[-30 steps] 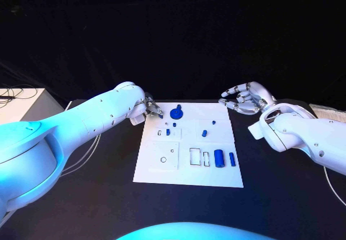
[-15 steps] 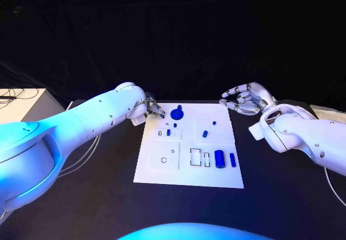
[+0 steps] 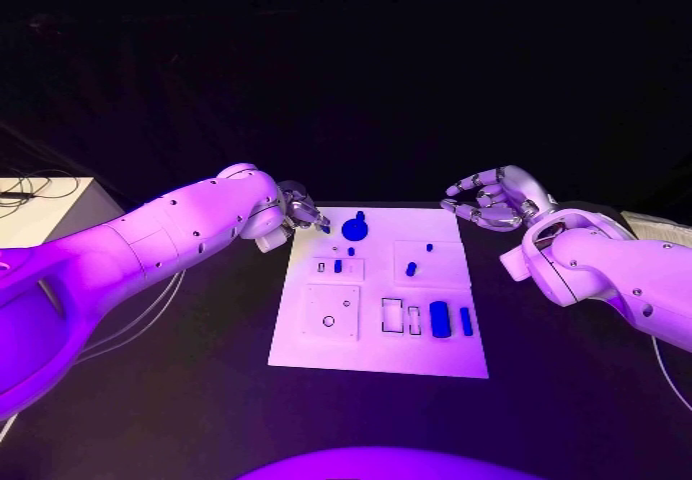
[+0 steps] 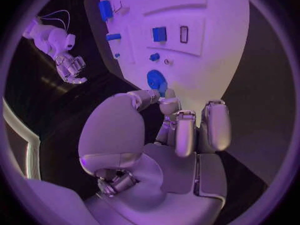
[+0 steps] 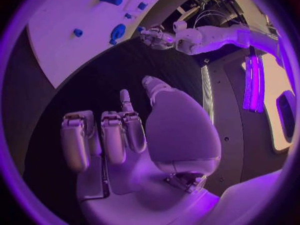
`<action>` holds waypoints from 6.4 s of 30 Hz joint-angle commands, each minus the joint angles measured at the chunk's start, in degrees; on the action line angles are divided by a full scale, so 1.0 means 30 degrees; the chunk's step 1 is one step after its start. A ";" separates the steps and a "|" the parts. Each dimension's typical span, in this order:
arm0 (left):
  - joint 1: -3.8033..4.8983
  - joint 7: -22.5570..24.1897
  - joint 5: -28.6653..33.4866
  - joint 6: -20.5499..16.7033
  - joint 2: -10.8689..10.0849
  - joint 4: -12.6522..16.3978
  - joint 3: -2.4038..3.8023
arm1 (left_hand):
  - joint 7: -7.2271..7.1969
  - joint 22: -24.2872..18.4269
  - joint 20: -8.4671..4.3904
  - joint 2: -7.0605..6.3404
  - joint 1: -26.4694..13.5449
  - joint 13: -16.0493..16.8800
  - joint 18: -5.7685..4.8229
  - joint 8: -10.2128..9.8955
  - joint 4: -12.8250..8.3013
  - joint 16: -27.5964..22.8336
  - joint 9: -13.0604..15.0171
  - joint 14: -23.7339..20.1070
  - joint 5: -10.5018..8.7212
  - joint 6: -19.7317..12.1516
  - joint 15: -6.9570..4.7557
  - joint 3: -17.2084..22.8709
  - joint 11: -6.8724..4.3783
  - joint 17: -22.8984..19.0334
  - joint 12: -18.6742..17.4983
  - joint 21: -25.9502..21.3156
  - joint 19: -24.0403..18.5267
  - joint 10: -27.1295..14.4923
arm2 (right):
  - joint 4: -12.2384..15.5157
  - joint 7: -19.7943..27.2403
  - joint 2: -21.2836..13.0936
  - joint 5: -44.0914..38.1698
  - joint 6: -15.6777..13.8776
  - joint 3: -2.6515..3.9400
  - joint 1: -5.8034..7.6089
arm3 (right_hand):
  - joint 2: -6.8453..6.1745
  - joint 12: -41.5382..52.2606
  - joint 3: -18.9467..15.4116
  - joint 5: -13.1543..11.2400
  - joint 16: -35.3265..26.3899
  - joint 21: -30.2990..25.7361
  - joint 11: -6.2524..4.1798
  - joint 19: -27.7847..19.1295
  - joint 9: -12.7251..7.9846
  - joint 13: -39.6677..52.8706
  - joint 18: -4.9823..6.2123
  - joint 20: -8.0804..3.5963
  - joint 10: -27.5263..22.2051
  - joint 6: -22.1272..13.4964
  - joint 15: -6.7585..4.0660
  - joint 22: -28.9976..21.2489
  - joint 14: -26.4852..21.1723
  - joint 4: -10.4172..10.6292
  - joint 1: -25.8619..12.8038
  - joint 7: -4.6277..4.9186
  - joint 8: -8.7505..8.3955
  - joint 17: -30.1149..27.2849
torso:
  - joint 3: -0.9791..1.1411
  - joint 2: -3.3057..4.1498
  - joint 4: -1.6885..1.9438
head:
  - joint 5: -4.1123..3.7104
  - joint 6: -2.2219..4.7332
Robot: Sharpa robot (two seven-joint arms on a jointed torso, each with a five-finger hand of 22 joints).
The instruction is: Assemble the parts on the task board
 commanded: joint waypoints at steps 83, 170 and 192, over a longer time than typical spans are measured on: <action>-0.1313 -0.0941 -0.3261 0.1138 -0.2538 0.5173 -0.0495 | -0.0093 0.0253 -0.0097 -0.0235 -0.0195 -0.0169 -0.0111 -0.0258 -0.3759 0.0221 0.0696 0.1915 0.1154 0.0677 -0.0238 0.3530 -0.0097 0.4570 -0.0142 0.0237 0.0284 0.0335 | -0.1748 0.3256 0.0190 0.5050 -0.0712 0.0004 -0.0004 | -0.0304 -2.4716 0.4754 0.0716 -2.6531 -2.8228 0.2357 -1.1422 -0.0265 -2.2922 0.3347 0.3172 -0.9475 -0.3289 0.2988 -1.9489 -0.9280 -0.2817 -0.0021 0.1968 0.1766 -1.8489 | 0.0010 -0.0030 0.0078 | 0.0281 -0.0591; -0.1280 -0.0956 -0.2940 0.2836 -0.2378 0.4487 -0.0742 | -0.0205 0.0526 -0.0160 -0.0590 -0.0207 0.0569 -0.0170 -0.0529 -0.4012 0.0449 0.0578 0.2054 0.2072 0.1256 -0.0292 0.3623 -0.0191 0.5030 0.0156 0.0391 0.0433 0.0844 | -0.1936 0.3100 0.0262 0.5087 -0.0616 -0.0001 -0.0050 | -0.0283 -2.4720 0.4665 0.0691 -2.6658 -2.8186 0.2378 -1.1522 -0.0347 -2.3131 0.3372 0.3221 -0.9446 -0.3260 0.3007 -1.9800 -0.9213 -0.2784 -0.0159 0.1987 0.1734 -1.8649 | 0.0021 -0.0033 0.0058 | 0.0307 -0.0658; -0.1240 -0.1102 -0.3018 0.3383 -0.2272 0.4197 -0.0726 | -0.0248 0.0604 -0.0180 -0.0695 -0.0235 0.0792 -0.0185 -0.0661 -0.4074 0.0449 0.0563 0.2054 0.2457 0.1467 -0.0322 0.3613 -0.0232 0.5030 0.0250 0.0439 0.0475 0.0989 | -0.1953 0.3106 0.0272 0.5087 -0.0629 -0.0001 -0.0071 | -0.0282 -2.4724 0.4639 0.0688 -2.6686 -2.8183 0.2380 -1.1529 -0.0362 -2.3169 0.3373 0.3228 -0.9450 -0.3257 0.3012 -1.9853 -0.9211 -0.2771 -0.0191 0.1990 0.1727 -1.8679 | 0.0015 -0.0039 0.0082 | 0.0233 -0.0667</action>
